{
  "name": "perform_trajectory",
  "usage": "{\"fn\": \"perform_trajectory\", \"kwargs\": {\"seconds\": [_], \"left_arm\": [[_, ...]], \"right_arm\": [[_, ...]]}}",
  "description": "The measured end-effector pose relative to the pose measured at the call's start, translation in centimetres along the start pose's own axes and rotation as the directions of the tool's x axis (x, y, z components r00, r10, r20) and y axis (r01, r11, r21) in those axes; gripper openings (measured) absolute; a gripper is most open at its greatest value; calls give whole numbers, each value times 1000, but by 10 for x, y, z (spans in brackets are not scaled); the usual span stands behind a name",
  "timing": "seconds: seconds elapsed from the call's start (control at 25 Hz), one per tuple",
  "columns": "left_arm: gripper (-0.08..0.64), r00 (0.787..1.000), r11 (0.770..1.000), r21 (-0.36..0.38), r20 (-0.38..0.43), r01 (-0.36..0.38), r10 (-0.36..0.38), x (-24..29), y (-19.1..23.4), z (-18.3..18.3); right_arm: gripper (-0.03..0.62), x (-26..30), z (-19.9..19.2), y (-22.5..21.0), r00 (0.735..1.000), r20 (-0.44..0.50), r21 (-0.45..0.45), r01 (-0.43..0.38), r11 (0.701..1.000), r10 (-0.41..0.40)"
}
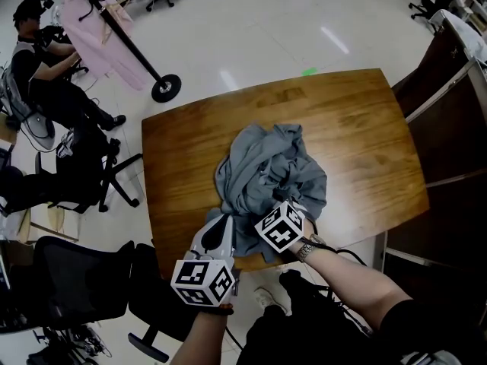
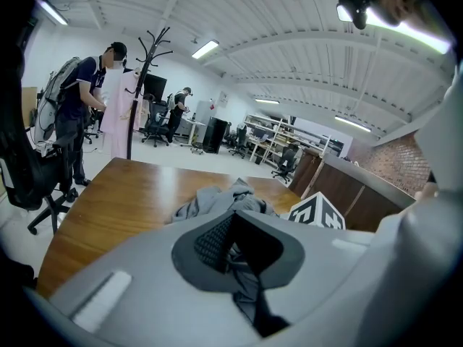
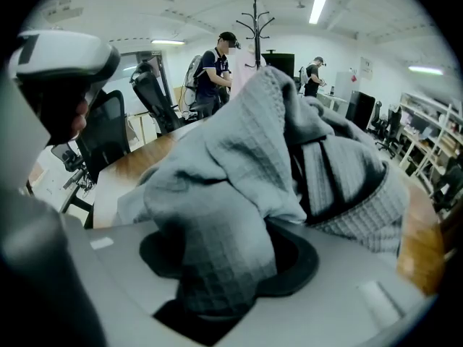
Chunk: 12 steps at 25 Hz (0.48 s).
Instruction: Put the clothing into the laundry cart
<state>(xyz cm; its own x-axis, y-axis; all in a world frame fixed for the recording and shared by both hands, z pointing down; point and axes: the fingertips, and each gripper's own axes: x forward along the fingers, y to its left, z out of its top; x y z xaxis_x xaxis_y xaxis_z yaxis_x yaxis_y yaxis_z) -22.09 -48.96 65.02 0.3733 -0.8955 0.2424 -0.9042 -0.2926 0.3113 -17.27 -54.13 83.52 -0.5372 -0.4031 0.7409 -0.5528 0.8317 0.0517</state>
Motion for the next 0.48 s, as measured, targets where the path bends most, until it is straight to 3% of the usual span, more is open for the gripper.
{"fn": "perform_trajectory", "kwargs": {"seconds": [0.48], "left_arm": [[2,999,999,26,31,25,-26,-17,-34,11]], "right_arm": [[192,-85,36,-2,978,203,0,50,999,-49]]}}
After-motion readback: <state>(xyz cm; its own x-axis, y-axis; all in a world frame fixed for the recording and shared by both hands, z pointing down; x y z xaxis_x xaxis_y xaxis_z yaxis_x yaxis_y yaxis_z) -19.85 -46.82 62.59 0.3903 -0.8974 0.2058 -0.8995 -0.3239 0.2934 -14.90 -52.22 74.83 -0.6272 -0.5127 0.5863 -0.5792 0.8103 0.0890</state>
